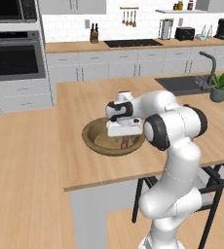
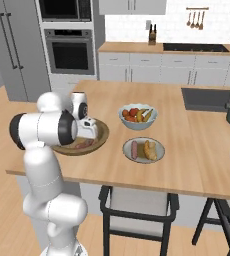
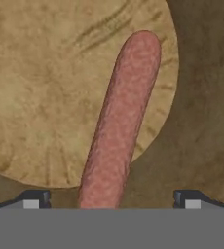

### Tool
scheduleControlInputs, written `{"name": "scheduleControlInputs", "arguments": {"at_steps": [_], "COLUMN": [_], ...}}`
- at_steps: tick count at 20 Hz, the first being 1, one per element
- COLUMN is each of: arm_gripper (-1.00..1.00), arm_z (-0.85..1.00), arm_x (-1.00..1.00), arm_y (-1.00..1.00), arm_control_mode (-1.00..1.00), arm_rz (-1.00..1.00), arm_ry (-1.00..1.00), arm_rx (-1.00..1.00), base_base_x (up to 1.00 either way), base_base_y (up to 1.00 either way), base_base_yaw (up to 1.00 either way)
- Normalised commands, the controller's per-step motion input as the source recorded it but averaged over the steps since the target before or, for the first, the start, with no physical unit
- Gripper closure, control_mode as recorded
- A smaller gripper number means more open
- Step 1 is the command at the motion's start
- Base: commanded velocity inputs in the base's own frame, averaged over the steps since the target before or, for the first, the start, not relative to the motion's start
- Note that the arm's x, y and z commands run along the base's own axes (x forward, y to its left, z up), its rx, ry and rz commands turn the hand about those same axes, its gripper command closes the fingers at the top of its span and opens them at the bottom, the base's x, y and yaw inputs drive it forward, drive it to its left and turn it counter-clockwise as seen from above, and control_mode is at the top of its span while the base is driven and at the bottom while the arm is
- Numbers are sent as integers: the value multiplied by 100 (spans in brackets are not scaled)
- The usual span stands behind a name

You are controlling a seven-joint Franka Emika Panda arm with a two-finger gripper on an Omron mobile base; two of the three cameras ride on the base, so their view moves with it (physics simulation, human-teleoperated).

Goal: Place one bun and one sausage from the bowl on each plate.

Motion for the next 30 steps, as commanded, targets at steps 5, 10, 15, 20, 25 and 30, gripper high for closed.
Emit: {"name": "scheduleControlInputs", "arguments": {"at_steps": [5, 10, 15, 20, 25, 30], "arm_gripper": [-100, -100, -100, 100, 100, 100], "arm_z": [-26, -23, -20, -29, -37, -17], "arm_x": [4, 0, 0, 0, 0, 0], "arm_y": [-2, -1, 0, 0, 0, 0], "arm_control_mode": [-100, -100, -100, -100, -100, -100], "arm_rz": [0, 0, 0, 0, 0, 0], "arm_ry": [0, -2, -5, -4, -5, -6], "arm_rx": [0, 0, 0, 0, 0, 0], "base_base_x": [0, 0, 0, 0, 0, 0], "base_base_y": [0, 0, 0, 0, 0, 0], "base_base_yaw": [0, 0, 0, 0, 0, 0]}}
